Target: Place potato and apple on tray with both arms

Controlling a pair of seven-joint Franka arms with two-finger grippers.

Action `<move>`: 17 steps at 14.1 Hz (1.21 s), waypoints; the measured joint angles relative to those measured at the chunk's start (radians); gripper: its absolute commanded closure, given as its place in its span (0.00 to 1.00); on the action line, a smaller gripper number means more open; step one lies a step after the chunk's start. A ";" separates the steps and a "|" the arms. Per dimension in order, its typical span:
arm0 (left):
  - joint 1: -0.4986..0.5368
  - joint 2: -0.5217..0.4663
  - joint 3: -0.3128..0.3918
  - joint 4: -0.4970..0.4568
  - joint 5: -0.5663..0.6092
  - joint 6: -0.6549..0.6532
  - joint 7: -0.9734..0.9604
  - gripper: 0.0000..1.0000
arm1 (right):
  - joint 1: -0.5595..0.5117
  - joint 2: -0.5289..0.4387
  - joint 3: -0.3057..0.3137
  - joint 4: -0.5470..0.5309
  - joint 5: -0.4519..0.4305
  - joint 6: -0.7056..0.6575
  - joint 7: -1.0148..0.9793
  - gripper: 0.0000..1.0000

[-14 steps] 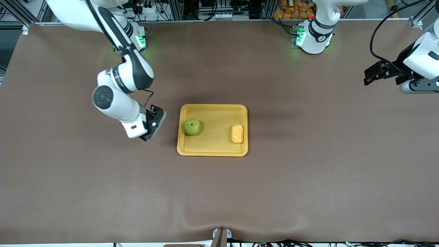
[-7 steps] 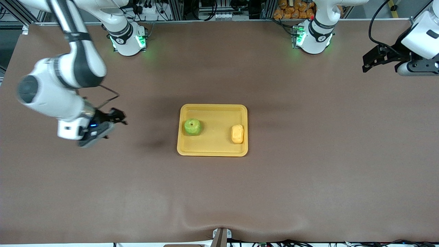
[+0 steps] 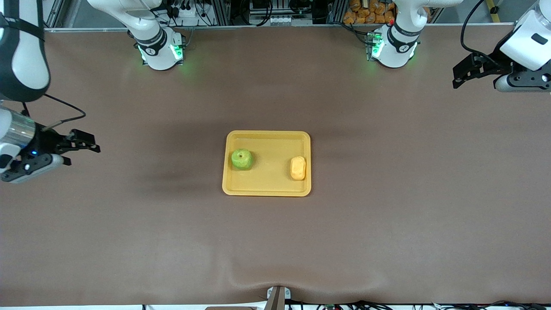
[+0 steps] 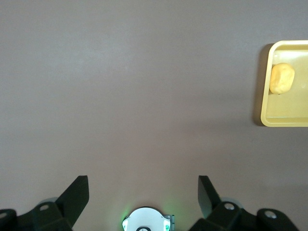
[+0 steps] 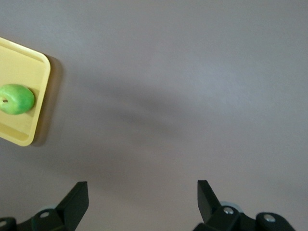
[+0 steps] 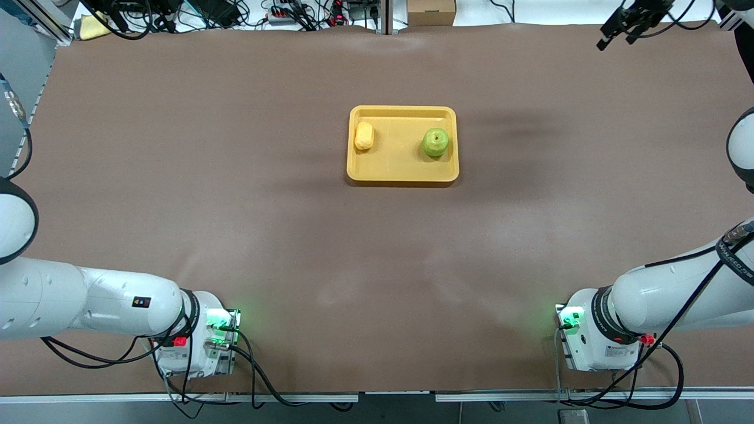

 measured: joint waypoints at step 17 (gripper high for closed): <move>0.001 -0.013 0.001 0.000 -0.007 -0.009 0.000 0.00 | -0.048 -0.203 0.072 0.006 -0.089 -0.168 0.341 0.00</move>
